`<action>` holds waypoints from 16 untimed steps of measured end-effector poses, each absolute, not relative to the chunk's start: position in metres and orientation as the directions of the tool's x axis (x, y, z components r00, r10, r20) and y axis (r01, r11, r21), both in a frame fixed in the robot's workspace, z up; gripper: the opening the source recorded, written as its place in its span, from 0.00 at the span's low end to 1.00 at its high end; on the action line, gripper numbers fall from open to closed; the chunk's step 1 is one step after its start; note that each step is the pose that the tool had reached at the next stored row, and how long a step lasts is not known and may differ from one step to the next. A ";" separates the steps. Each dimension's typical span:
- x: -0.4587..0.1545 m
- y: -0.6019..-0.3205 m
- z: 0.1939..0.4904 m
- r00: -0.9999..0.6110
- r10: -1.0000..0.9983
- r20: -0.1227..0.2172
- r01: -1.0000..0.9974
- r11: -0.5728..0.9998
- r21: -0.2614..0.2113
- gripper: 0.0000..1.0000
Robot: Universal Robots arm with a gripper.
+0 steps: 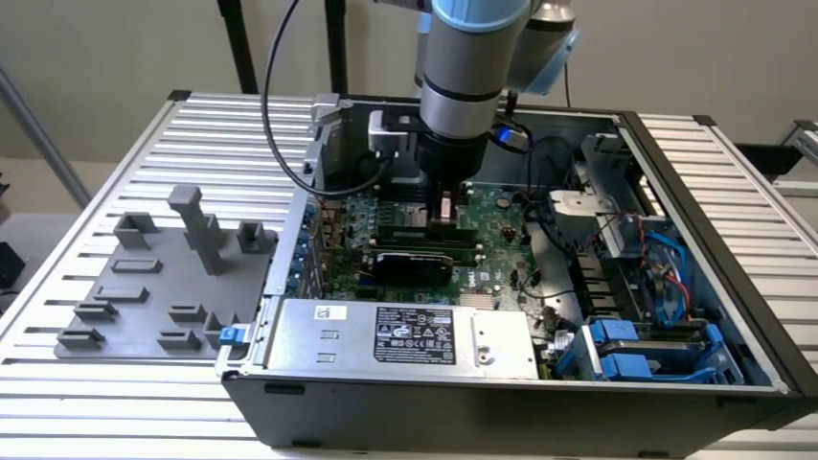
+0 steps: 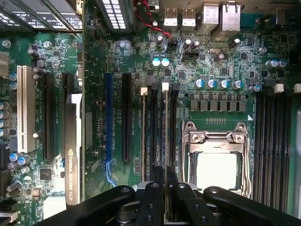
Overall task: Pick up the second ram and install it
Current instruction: 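Insert the second ram into the second slot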
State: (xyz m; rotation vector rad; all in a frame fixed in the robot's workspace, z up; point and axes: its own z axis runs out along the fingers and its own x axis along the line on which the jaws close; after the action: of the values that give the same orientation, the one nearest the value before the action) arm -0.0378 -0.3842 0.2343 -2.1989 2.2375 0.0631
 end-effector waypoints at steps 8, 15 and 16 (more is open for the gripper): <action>-0.038 -0.384 0.233 -0.018 -0.999 -0.027 -1.000 0.017 0.026 0.00; -0.038 -0.384 0.231 -0.019 -0.999 -0.027 -1.000 0.018 0.024 0.00; -0.038 -0.384 0.231 -0.019 -0.999 -0.027 -1.000 0.019 0.022 0.00</action>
State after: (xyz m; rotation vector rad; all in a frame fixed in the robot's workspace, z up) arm -0.0376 -0.3843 0.2305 -2.1972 2.2393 0.0553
